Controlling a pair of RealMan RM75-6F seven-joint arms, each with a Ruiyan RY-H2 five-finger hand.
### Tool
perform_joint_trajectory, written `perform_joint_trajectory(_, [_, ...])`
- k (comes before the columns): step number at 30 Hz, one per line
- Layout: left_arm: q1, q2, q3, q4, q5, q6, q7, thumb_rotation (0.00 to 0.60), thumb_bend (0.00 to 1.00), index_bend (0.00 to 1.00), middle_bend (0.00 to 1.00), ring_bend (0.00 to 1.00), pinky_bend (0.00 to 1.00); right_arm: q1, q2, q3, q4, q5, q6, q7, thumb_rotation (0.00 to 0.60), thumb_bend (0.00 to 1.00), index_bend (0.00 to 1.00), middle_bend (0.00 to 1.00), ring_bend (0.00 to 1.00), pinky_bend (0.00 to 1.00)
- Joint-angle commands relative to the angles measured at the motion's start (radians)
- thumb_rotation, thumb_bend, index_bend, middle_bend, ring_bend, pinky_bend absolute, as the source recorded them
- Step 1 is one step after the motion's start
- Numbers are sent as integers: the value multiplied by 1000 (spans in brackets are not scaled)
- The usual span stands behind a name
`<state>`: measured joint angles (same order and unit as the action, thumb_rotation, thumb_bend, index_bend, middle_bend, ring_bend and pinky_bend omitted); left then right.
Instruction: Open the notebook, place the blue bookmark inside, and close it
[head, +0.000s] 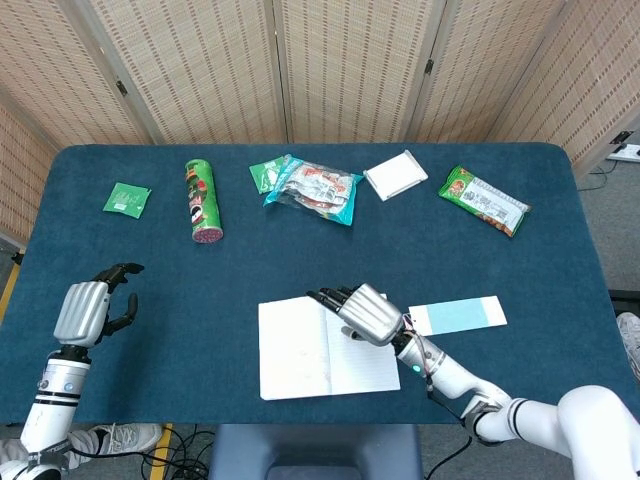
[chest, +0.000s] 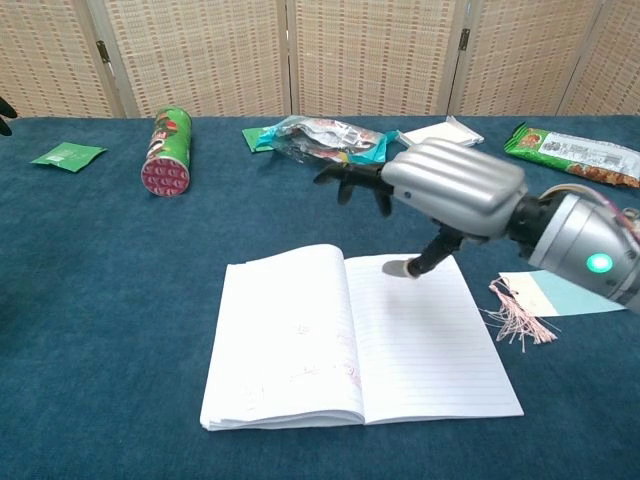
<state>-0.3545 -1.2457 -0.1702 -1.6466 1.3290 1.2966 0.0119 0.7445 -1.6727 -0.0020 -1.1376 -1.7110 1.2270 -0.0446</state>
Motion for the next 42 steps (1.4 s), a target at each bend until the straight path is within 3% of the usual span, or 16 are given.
perform_joint_trajectory(1, [-2,-2,-1,0,2,0,2,600,584,293,336,386,673,-40,85,-8,-60,24,13,-29,600,121,147,286,461,804])
perform_joint_trajectory(5, [-4,-3,-1,-3,6,2,6,600,584,293,336,385,674,-67,178,-14,-129,57,-8,-78,600,122,147,370,426,734])
perform_joint_trajectory(8, [-4,-3,-2,-6,9,6,8,600,584,293,336,386,674,-89,251,-22,-202,101,-46,-132,600,121,147,369,383,671])
perform_joint_trajectory(13, [-6,-6,2,-8,16,5,9,600,584,293,336,386,673,-123,361,-46,-316,186,-128,-259,600,119,147,264,250,479])
perform_joint_trajectory(18, [-12,-15,4,-5,17,-2,9,600,584,293,336,386,674,-147,397,-55,-352,253,-178,-334,600,119,147,150,126,329])
perform_joint_trajectory(42, [-11,-11,18,-1,14,-19,3,600,584,293,328,385,673,-202,321,-76,-160,332,-297,-370,600,154,191,115,76,281])
